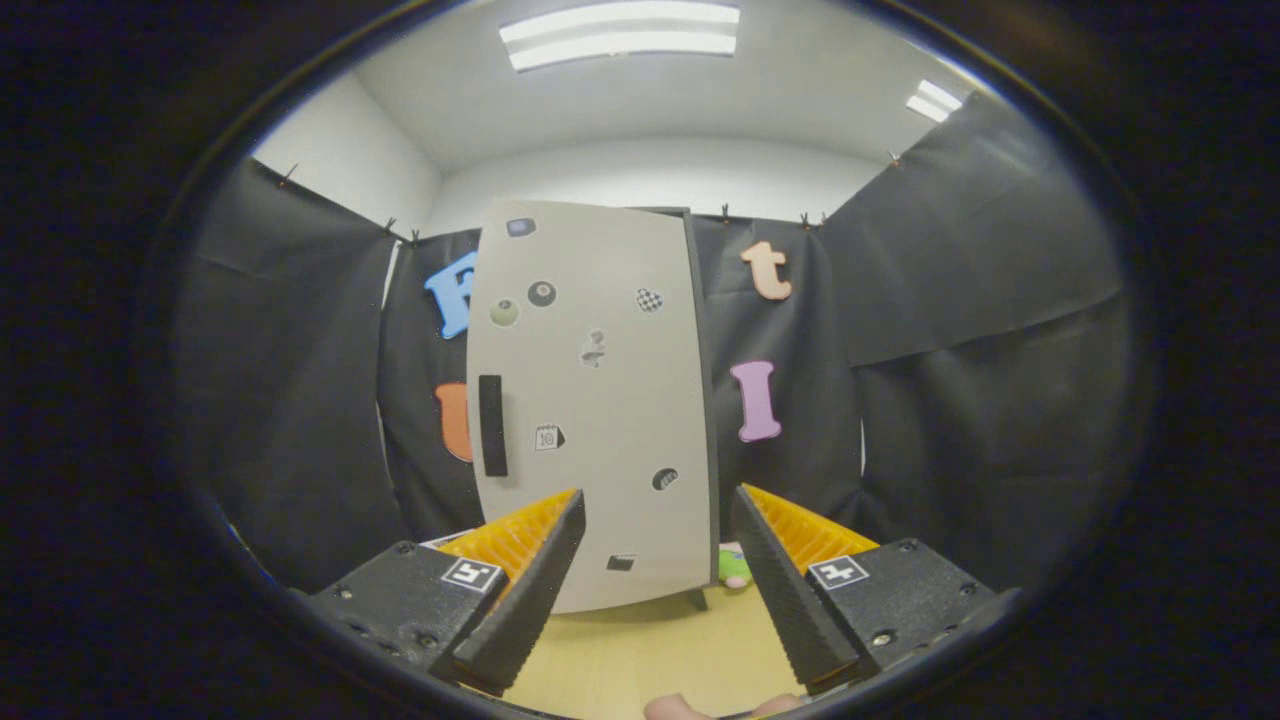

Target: Open the shoe cabinet door, grab the shoes and put them into the shoe cabinet, then close the shoe cabinet door.

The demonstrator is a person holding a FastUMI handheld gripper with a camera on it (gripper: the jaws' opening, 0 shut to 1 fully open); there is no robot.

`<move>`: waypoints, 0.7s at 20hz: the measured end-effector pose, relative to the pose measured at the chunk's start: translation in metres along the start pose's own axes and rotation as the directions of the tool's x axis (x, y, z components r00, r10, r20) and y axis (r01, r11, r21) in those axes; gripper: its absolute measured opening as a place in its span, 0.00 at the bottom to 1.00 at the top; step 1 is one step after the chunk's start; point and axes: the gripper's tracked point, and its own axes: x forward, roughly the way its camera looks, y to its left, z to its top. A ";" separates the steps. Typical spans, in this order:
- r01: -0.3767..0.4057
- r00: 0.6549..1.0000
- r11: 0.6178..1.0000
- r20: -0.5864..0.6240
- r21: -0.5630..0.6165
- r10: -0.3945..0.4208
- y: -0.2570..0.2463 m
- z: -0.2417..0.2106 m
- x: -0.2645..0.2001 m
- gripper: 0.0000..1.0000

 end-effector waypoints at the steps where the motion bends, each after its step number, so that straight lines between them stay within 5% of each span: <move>1: 0.005 1.000 1.000 -0.023 0.004 -0.005 0.000 -0.005 -0.004 0.96; 14: -0.023 0.998 1.000 -0.051 0.010 0.024 0.013 -0.021 -0.005 0.97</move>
